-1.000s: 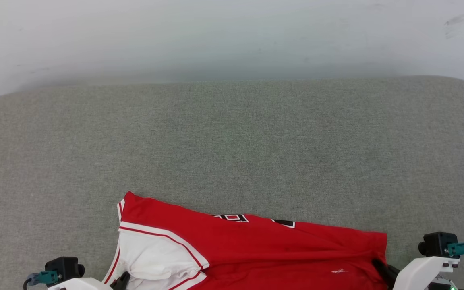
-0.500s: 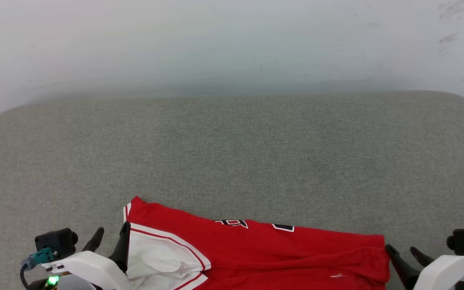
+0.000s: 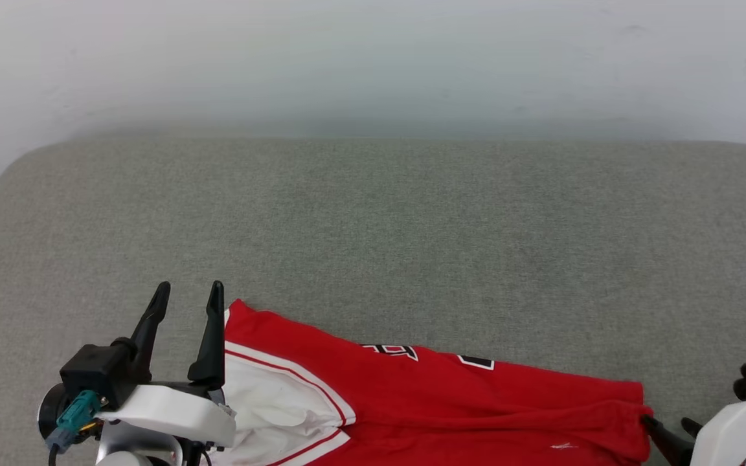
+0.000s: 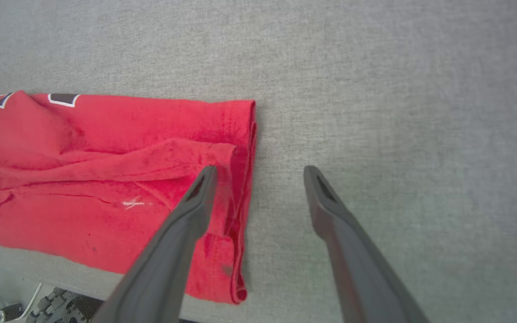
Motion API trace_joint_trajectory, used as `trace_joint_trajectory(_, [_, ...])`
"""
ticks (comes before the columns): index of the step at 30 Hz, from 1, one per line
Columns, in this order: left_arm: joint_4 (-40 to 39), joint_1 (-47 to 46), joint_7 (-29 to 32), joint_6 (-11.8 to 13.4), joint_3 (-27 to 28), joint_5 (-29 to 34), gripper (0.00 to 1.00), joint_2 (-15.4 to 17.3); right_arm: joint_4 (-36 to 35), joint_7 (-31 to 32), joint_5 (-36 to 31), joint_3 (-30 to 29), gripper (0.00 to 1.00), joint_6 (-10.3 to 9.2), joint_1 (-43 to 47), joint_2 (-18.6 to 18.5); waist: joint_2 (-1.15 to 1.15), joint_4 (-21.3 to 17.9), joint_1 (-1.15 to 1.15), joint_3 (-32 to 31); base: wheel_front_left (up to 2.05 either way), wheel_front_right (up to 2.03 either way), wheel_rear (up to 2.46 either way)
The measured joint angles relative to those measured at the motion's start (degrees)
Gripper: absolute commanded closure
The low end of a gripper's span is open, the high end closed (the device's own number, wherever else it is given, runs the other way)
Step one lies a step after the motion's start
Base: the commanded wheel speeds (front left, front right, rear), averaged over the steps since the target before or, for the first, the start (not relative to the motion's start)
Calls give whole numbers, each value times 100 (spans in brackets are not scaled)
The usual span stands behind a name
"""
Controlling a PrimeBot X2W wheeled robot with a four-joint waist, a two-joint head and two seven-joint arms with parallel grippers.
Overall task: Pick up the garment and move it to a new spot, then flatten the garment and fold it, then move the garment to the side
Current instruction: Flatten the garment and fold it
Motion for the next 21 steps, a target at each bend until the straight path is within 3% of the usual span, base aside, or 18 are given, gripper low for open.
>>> trace_joint_trajectory(8, [-315,1,-51,138,79,532,0,-192,536,64,82,323,0,0,-220,107,0,325,0,240,0,0,0])
trace_joint_trajectory(15, [-366,83,-51,92,253,833,0,-432,1074,222,218,416,0,-2,-315,66,0,549,0,354,0,0,0])
trace_joint_trajectory(16, [-357,129,-52,79,294,857,0,-483,1098,236,237,439,53,-4,-319,60,0,562,-1,357,0,0,0])
trace_joint_trajectory(17, [-342,166,-51,59,319,887,0,-522,1112,236,260,454,71,-12,-320,60,0,570,-1,361,0,0,0])
trace_joint_trajectory(18, [-346,183,-51,27,359,917,0,-557,1124,237,302,467,100,-12,-325,60,0,575,-1,366,0,0,0])
trace_joint_trajectory(21, [-321,225,-52,-52,466,1003,0,-672,1122,229,344,581,100,-10,-342,93,0,571,0,362,0,0,0])
